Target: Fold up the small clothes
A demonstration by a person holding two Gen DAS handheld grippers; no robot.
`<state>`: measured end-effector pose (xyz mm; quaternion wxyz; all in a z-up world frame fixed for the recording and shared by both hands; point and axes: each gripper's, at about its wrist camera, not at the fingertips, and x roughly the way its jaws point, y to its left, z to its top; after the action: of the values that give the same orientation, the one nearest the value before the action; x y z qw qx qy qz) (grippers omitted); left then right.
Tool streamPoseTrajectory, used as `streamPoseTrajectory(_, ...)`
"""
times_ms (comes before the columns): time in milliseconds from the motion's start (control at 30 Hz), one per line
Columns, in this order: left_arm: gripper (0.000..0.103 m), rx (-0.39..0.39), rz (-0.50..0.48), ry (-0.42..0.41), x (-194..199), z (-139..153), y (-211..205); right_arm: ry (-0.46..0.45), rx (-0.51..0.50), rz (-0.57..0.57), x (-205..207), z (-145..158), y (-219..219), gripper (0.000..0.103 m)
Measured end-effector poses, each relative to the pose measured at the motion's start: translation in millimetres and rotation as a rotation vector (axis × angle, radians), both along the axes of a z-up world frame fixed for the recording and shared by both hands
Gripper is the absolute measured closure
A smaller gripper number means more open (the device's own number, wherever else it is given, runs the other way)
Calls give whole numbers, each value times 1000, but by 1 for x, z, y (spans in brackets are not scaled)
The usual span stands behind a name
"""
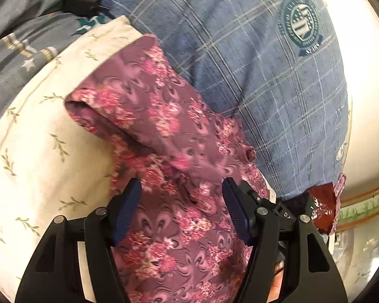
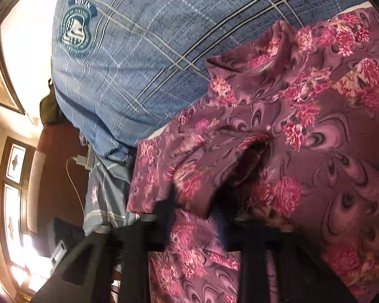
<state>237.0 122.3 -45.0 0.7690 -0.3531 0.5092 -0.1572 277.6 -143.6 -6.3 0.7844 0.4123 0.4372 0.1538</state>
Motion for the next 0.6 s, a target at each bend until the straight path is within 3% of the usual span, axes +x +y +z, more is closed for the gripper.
streamPoseTrajectory(167,37,-36,27,23,7,-7,4,-159,-58,-40,-29,38,-30,90)
streamPoseTrajectory(300,38,-31,7,37,11,-12,-10,-214,-138,-113,-59,58,-81,90)
streamPoseTrajectory(467,37,-3,-43,68,20,-21,-40,-145,-239,-240,-91,42,-157,90)
streamPoseTrajectory(600,37,40,-55,83,29,-23,-57,-61,-203,-248,-99,19,-174,82)
